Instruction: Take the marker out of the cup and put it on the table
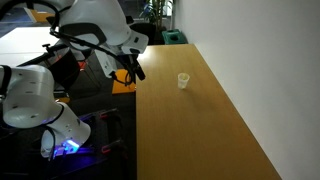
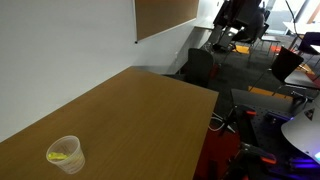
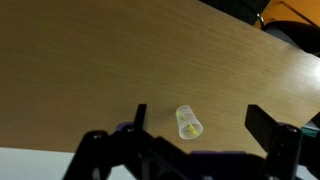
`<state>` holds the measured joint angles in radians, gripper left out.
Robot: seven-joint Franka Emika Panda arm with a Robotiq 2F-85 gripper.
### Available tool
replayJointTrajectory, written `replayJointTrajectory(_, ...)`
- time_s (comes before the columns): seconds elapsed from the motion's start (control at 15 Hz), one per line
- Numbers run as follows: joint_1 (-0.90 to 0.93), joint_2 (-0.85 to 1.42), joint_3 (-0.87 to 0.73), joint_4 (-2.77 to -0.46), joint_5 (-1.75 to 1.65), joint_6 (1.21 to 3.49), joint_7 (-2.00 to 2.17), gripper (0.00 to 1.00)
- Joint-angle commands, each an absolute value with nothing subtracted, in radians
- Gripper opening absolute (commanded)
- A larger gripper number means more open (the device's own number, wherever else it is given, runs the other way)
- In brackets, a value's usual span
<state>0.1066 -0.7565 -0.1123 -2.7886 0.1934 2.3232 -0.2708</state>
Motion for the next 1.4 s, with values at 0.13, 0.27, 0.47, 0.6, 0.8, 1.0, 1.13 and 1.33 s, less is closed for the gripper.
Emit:
replayJointTrajectory(0.13,0.177,-0.560,-0.183,-2.706,0.178,2.513,-0.471,1.00)
replayJointTrajectory(0.27,0.226,-0.500,-0.215,-2.676,0.200,2.571,-0.554,1.00)
replayJointTrajectory(0.47,0.319,-0.422,-0.269,-2.633,0.253,2.629,-0.699,1.00)
replayJointTrajectory(0.6,0.384,-0.380,-0.307,-2.604,0.337,2.646,-0.817,1.00)
replayJointTrajectory(0.8,0.443,-0.324,-0.338,-2.558,0.505,2.633,-1.012,1.00)
replayJointTrajectory(1.0,0.367,-0.336,-0.260,-2.581,0.533,2.616,-1.017,1.00)
replayJointTrajectory(1.13,0.352,-0.332,-0.244,-2.582,0.530,2.617,-1.013,1.00)
replayJointTrajectory(1.33,0.345,-0.333,-0.241,-2.583,0.529,2.617,-1.012,1.00)
